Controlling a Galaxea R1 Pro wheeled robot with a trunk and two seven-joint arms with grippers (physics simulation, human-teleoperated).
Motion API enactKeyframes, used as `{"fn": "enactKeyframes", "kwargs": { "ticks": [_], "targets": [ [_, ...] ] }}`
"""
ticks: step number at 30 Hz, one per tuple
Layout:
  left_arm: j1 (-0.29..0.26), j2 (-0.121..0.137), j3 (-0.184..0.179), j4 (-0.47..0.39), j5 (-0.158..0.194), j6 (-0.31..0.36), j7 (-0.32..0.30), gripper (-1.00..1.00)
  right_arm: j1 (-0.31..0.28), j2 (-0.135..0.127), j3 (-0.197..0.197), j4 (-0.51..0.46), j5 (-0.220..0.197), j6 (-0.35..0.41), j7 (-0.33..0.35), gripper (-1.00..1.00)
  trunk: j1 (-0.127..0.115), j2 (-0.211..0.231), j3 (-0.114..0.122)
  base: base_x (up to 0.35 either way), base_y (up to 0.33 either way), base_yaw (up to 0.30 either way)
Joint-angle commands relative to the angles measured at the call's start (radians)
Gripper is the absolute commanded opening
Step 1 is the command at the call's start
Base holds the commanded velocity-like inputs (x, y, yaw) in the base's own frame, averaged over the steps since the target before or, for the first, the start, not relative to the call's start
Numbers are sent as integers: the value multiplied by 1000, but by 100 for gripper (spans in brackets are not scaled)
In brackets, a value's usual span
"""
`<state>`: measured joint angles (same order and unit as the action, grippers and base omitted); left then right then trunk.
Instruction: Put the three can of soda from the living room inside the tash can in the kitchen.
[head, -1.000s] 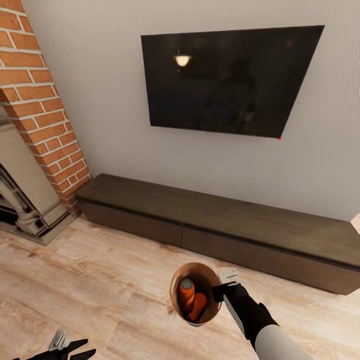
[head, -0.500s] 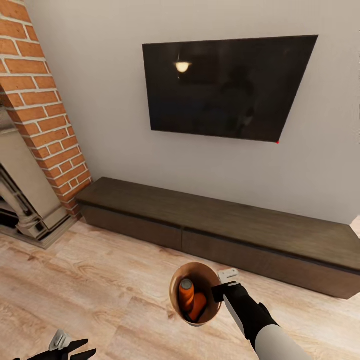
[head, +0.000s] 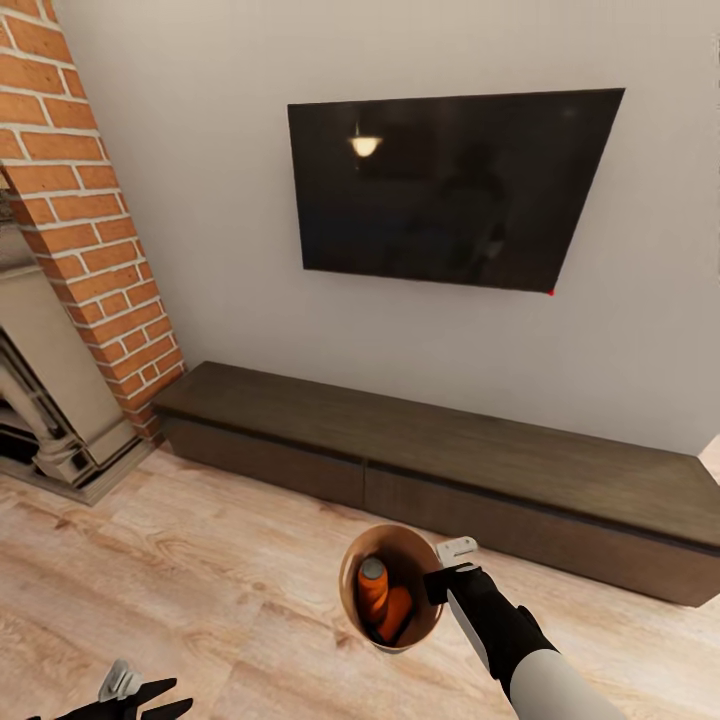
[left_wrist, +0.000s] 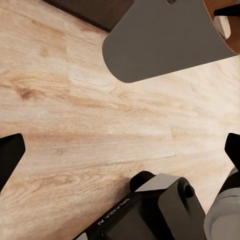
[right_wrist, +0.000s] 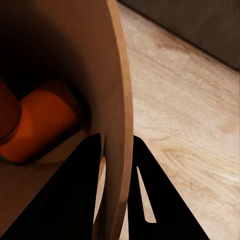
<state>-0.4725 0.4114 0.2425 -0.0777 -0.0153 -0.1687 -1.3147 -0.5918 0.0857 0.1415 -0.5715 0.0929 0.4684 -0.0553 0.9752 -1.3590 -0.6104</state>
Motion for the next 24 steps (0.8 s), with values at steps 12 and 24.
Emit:
{"fn": "enactKeyframes", "kwargs": {
  "ticks": [12, 24],
  "targets": [
    [0, 0, 0, 0, 0, 0, 0, 100, 0, 0, 5, -1, -5, 0, 5, -100, 0, 0, 18, 20, 11, 0],
    [0, 0, 0, 0, 0, 0, 0, 100, 0, 0, 6, 0, -5, 0, 3, -100, 0, 0, 19, 199, 212, 86]
  ]
}}
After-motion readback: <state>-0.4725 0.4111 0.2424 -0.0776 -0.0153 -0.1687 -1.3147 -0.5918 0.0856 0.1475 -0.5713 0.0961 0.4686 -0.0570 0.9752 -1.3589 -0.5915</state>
